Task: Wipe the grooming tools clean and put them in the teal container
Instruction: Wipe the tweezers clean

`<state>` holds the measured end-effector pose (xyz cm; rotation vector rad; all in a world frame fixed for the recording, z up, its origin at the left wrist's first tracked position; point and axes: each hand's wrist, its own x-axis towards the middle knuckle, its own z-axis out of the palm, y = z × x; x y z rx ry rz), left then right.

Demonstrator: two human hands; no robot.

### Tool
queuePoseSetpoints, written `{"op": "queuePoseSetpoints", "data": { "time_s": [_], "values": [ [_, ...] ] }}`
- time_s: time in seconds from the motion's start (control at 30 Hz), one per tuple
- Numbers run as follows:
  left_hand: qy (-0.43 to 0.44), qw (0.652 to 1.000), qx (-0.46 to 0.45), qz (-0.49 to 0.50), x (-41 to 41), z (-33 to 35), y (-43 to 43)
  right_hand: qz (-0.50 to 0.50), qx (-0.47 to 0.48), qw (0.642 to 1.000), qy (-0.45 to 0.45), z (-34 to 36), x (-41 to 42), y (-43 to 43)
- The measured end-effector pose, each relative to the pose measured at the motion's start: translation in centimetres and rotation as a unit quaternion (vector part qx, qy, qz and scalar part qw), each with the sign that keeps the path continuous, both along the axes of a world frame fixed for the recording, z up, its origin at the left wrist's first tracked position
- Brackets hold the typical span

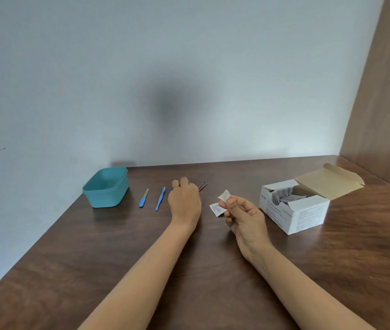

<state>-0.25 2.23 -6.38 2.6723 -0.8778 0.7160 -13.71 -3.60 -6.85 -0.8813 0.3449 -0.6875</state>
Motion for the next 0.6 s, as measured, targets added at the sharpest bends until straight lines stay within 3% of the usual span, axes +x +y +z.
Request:
{"op": "queuePoseSetpoints", "data": {
  "time_s": [0.1, 0.23, 0.37, 0.6],
  "values": [
    [0.105, 0.973, -0.205, -0.026, -1.2, 0.5, 1.4, 0.003, 0.012, 1.0, -0.005, 0.1, 0.0, -0.1],
    [0.28, 0.88, -0.373, -0.095, -4.1, 0.7, 3.7, -0.001, 0.019, 1.0, -0.009, 0.3, -0.1, 0.0],
    [0.342, 0.842, -0.394, -0.139, -7.6, 0.0, 5.5, -0.003, 0.005, 1.0, -0.004, 0.3, -0.2, 0.1],
    [0.358, 0.84, -0.364, -0.182, -8.5, -0.9, 5.4, 0.008, -0.04, 0.999, 0.022, 0.1, -0.1, 0.1]
  ]
}}
